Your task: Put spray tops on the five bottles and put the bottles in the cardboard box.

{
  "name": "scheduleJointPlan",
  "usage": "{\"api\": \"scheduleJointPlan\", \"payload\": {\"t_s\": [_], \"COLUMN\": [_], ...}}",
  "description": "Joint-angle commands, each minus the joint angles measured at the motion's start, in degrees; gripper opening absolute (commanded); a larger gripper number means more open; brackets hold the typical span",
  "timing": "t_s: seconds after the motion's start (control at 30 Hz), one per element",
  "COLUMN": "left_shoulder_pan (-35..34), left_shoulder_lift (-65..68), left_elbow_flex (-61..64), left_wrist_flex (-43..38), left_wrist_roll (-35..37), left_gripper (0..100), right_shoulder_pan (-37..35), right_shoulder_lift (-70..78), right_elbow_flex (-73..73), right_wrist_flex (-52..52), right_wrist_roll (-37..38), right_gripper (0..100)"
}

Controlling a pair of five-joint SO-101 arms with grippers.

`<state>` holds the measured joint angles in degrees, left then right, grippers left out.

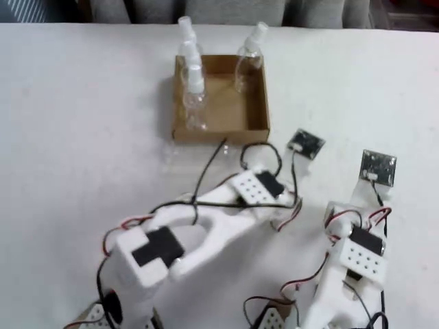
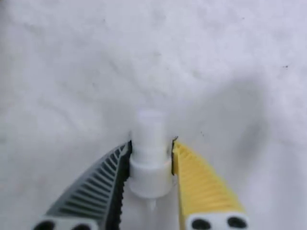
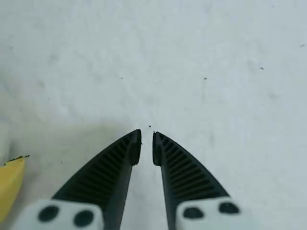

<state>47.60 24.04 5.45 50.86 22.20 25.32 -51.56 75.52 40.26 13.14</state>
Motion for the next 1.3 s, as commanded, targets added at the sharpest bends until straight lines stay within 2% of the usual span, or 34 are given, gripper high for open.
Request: {"api": "scheduleJointPlan", "payload": {"t_s": [0.0, 0.1, 0.27, 0.37, 0.47, 0.6, 0.77, 0.93, 1.07, 1.27], "left_shoulder_pan": [-2.07, -3.38, -4.88, -4.88, -6.55, -13.32, -21.67, -23.69, -23.78, -27.03], "left_shoulder_lift": [-0.48, -0.57, -2.42, -6.64, -11.56, -14.9, -14.9, -14.9, -14.81, -14.29], "left_elbow_flex": [-6.24, -6.77, -6.86, -6.86, -6.33, -6.33, -6.33, -6.24, -6.15, -5.45], "left_wrist_flex": [5.89, 7.82, 10.37, 14.86, 19.34, 22.95, 23.21, 18.73, 17.05, 12.13], "left_wrist_roll": [0.7, 0.7, 0.18, -0.79, -9.32, -21.54, -28.57, -33.85, -37.1, -38.24], "left_gripper": [19, 23, 23, 23, 23, 23, 21, 2, 5, 2], "right_shoulder_pan": [0.48, 0.4, 0.4, 0.4, 0.31, 0.13, -1.45, -1.45, -1.45, -1.54], "right_shoulder_lift": [-1.01, -1.01, -1.01, -1.01, -1.01, -1.01, -0.92, -0.92, -0.92, -0.84], "right_elbow_flex": [-1.49, -1.49, -1.49, -1.49, -1.49, -1.41, -1.23, -1.23, -1.23, -1.23], "right_wrist_flex": [-0.66, -0.57, -0.57, -0.57, -0.48, -0.4, -0.4, -0.4, -0.31, -0.31], "right_wrist_roll": [0.09, 0.09, 0.09, 0.09, 0.09, 0.09, 0.44, 0.44, 0.44, 0.53], "right_gripper": [1.7, 1.7, 1.7, 1.7, 1.7, 1.7, 1.7, 1.7, 1.7, 1.7]}}
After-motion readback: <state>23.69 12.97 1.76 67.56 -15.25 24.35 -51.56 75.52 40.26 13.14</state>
